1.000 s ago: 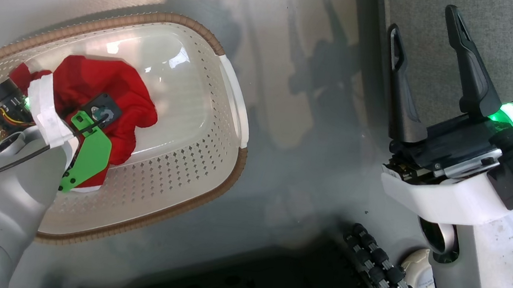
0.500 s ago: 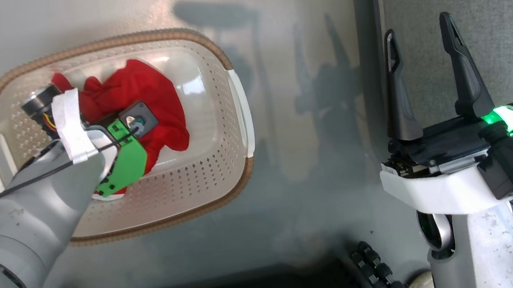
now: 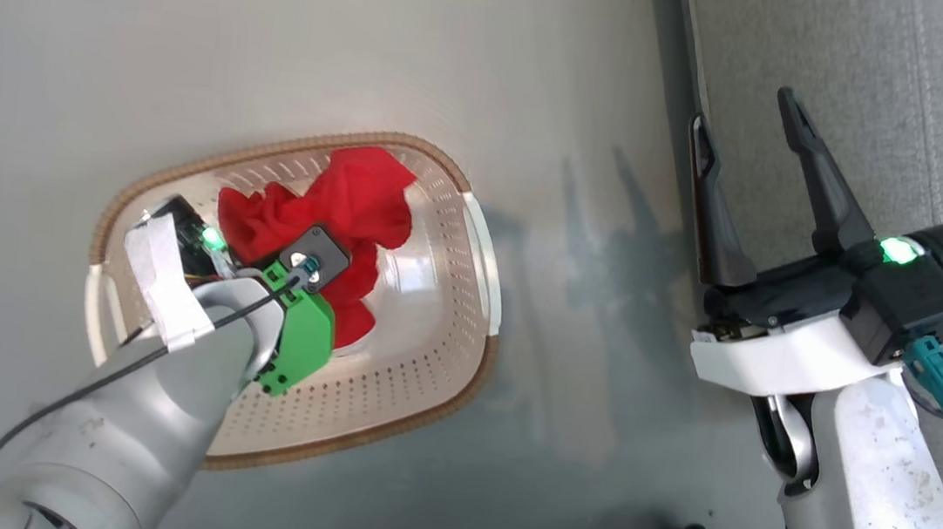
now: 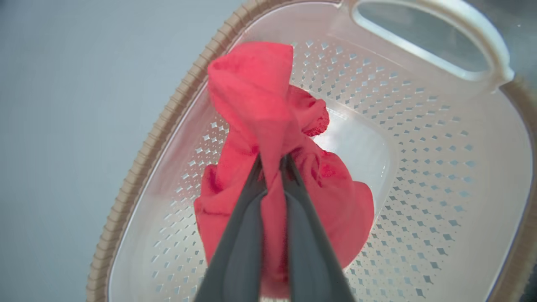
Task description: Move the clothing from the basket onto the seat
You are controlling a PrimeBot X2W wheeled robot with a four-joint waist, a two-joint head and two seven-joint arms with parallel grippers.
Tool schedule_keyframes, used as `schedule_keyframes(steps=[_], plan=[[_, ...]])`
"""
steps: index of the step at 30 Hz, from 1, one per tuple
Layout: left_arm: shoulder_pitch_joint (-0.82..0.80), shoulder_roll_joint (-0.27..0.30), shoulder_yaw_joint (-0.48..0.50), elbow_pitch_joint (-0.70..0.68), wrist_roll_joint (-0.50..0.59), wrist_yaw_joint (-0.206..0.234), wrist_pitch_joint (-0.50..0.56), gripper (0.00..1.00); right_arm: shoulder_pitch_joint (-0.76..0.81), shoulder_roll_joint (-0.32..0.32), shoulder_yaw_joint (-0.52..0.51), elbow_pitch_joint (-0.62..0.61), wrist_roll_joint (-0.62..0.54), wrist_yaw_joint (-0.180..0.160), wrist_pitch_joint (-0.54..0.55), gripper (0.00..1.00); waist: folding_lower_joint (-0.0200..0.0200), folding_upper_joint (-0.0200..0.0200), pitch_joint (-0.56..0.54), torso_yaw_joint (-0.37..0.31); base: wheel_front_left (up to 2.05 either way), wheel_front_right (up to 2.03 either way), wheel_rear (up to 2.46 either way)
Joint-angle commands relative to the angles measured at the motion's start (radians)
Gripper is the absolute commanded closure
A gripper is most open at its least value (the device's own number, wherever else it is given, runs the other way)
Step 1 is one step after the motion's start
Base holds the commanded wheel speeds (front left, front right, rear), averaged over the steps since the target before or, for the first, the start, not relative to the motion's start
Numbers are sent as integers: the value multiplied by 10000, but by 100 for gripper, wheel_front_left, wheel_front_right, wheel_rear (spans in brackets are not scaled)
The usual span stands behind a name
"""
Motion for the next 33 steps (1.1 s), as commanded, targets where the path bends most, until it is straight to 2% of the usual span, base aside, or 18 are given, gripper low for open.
schedule_keyframes(steps=[1, 6, 16, 33], plan=[[231, -96, 94, -124, -184, -32, -105, 100, 220, -38, -49, 126, -54, -14, -24, 0, 0, 93, -997, 552, 0, 0, 0], [678, -189, 300, -907, -482, -46, -168, 100, 567, -37, -141, 516, -114, -14, -24, 0, 0, 93, -1976, 842, 0, 0, 0], [1856, 155, 1179, -3317, -770, 238, -169, 100, 1358, -37, -222, 1002, -23, -14, -24, 0, 0, 93, -3675, 1302, 0, 0, 0], [2845, 490, 2796, -7288, -498, 271, -172, 100, 2363, -35, -192, 1333, 163, -14, -24, 0, 0, 93, -5460, 1463, 0, 0, 0]])
